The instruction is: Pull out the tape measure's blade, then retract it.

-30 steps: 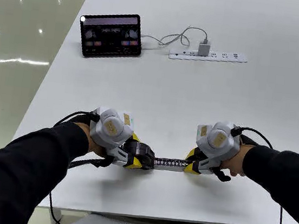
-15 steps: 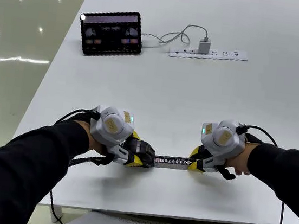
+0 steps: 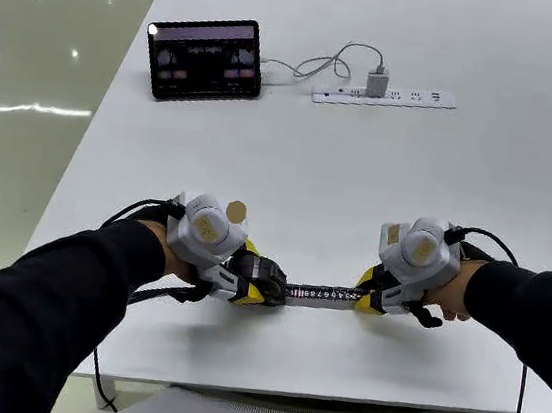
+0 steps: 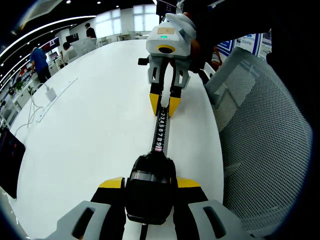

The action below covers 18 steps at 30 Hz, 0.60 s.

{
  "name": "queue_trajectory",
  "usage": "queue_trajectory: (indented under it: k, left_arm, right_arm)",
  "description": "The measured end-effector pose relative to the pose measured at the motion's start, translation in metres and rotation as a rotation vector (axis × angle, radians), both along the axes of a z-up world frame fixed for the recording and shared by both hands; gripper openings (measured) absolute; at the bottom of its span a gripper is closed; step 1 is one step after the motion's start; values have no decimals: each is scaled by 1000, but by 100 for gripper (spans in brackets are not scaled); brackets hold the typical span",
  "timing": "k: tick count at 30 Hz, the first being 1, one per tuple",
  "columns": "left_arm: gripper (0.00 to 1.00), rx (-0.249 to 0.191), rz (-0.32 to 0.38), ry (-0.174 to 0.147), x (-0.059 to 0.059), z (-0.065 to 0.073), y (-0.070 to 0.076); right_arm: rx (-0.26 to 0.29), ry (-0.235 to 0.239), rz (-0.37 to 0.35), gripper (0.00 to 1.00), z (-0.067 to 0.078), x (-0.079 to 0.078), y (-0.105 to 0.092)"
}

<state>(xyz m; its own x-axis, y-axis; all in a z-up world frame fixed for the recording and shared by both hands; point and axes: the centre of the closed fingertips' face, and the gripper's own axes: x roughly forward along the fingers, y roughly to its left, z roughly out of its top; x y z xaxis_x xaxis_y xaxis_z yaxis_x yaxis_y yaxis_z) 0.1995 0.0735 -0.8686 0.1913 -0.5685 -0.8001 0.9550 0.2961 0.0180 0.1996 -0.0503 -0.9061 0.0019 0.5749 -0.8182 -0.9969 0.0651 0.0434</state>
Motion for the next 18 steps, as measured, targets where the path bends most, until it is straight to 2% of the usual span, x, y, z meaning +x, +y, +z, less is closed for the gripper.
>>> queue_trajectory:
  k: [18]
  left_arm:
    - [32,-5,2,-4,0,0,0]
  right_arm:
    - [-4,4,-21,10,0,2,-14]
